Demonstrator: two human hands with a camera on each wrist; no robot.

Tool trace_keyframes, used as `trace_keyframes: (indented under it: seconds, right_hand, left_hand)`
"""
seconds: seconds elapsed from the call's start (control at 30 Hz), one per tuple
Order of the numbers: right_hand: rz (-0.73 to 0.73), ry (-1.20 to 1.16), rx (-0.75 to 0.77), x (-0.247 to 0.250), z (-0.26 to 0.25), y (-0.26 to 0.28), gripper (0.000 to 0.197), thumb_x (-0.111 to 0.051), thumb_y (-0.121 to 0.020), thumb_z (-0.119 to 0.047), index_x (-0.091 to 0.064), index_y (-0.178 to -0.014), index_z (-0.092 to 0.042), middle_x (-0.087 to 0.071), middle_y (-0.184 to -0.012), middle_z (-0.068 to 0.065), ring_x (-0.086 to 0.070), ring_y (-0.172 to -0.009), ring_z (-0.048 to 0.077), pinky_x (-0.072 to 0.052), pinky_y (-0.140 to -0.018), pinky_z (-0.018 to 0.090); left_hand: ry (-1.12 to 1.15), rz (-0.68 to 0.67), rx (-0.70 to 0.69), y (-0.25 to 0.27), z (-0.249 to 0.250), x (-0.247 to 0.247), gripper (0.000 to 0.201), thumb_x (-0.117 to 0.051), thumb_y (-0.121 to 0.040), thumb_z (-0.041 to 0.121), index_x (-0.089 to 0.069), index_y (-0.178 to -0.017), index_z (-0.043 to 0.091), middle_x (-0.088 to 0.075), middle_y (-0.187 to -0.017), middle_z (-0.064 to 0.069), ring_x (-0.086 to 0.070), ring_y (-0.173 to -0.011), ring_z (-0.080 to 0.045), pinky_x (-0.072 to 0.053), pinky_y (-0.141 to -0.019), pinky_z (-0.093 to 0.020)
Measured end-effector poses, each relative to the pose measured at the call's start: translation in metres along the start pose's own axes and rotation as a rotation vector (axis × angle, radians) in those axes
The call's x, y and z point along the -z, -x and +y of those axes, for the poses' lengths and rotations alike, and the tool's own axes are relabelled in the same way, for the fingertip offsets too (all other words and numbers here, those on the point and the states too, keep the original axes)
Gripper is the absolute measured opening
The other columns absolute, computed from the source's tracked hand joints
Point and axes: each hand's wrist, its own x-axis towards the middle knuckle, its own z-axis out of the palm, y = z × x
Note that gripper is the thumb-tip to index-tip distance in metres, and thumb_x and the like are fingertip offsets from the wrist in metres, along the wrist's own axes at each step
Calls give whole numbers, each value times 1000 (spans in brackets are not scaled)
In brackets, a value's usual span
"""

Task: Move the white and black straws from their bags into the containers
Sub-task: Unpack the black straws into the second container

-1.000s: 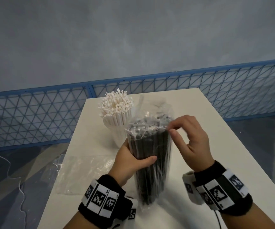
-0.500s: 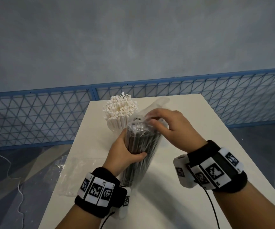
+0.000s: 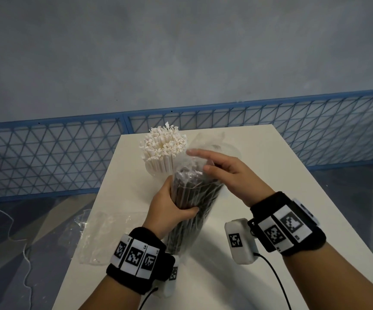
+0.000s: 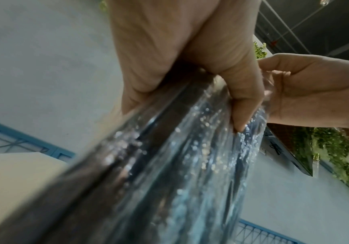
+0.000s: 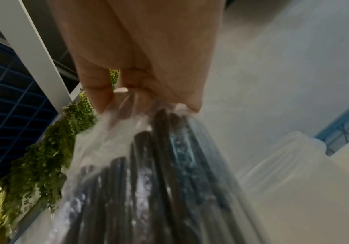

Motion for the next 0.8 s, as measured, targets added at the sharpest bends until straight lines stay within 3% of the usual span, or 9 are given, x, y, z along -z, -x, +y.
trace_keyframes:
  seconds: [0.07, 0.13, 0.27, 0.33, 0.4, 0.5, 0.6, 0.67, 0.8]
  right_hand:
    - [-37, 118, 3, -2, 0, 0, 45, -47, -95, -7, -45, -136, -24, -57, -73, -37, -54, -82, -13, -44, -92, 17]
    - [12, 165, 14, -4, 1, -1, 48, -53, -92, -11, -42, -137, -24, -54, -61, -29, -51, -67, -8, -42, -80, 14]
    - [293, 133, 44, -7, 4, -2, 24, -66, -83, -28, -55, -102, -18, -57, -63, -9, -54, -62, 4, -45, -70, 25]
    - [258, 343, 85, -6, 5, 0, 21, -57, -85, -44, -58, -85, -23, -59, -69, -9, -53, -67, 1, -41, -76, 22]
    - [193, 556, 114, -7, 5, 4, 36, -37, -87, -52, -59, -78, -26, -62, -77, -9, -52, -75, 0, -31, -92, 28]
    - [191, 630, 93, -3, -2, 8, 43, -29, -94, -46, -65, -83, -23, -60, -74, -17, -53, -77, -4, -22, -100, 22]
    - [244, 708, 36, 2, -8, 4, 22, -49, -95, -27, -69, -98, -18, -65, -74, -9, -56, -67, 6, -43, -78, 26]
    - [215, 797, 37, 2, -12, -1, 19, -63, -86, -24, -70, -102, -17, -68, -86, 1, -52, -68, 10, -44, -72, 26]
    - [54, 950, -31, -8, -7, -15, 38, -69, -79, -25, -61, -116, -22, -58, -113, 4, -56, -97, 20, -47, -82, 33]
  left_hand:
    - [7, -13, 0, 1, -1, -2, 70, -85, -60, 9, -51, -117, 32, -68, -101, 16, -62, -93, 10, -48, -75, -8]
    - [18, -12, 1, 0, -3, -2, 70, -85, -60, 7, -51, -117, 31, -68, -101, 15, -62, -92, 10, -47, -73, -5]
    - [50, 37, 6, -2, -7, 1, 70, -85, -59, 4, -53, -117, 27, -68, -102, 14, -62, -92, 9, -47, -74, -7]
    - [63, 72, 7, -3, -9, 4, 68, -86, -57, 5, -54, -113, 28, -69, -100, 13, -63, -91, 7, -49, -74, -10]
    - [69, 100, 6, -4, -9, 7, 67, -86, -57, 5, -54, -111, 27, -69, -100, 11, -64, -91, 5, -50, -74, -12]
    - [66, 130, -15, -5, -9, 8, 68, -86, -53, 13, -54, -111, 29, -69, -101, 9, -65, -95, -5, -52, -79, -23]
    - [59, 142, -53, -1, -9, 5, 66, -87, -57, 8, -52, -104, 38, -67, -99, 15, -63, -91, 7, -51, -76, -13]
    - [63, 155, -63, 0, -9, 2, 68, -86, -59, 7, -50, -105, 41, -66, -102, 16, -62, -92, 8, -50, -76, -11]
    - [128, 153, -29, -3, -16, -5, 70, -84, -60, 1, -50, -106, 42, -67, -103, 12, -65, -95, -5, -53, -82, -22]
